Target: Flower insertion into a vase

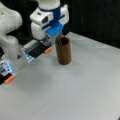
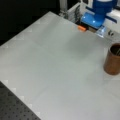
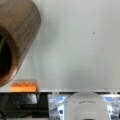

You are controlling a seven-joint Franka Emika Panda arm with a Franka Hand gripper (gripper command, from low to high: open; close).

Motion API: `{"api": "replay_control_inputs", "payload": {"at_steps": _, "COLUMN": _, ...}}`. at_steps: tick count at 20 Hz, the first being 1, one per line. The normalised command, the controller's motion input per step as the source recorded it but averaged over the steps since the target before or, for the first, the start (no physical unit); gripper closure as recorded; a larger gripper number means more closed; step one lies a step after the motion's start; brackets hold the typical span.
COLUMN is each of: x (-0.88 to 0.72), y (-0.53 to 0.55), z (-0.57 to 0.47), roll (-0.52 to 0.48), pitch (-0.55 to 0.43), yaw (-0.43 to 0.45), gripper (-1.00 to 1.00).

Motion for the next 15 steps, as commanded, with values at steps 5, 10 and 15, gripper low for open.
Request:
{"api": "replay_control_inputs", "payload": {"at_steps": 5, "x": 0.31, "y": -0.35, "z": 0.03, "roll": -0.032, "pitch": -0.033, "yaw": 0.105, "gripper": -1.0}}
{"api": "replay_control_inputs", "payload": {"at_steps": 10, "x": 0.32, "y": -0.2, "z": 0.04, "roll": -0.03, "pitch": 0.029, "yaw": 0.133, "gripper": -1.0}}
{"api": "replay_control_inputs", "payload": {"at_steps": 15, "x": 0.3, "y": -0.11, "z": 0.07, "roll": -0.058, "pitch": 0.075, "yaw": 0.119, "gripper": -1.0}}
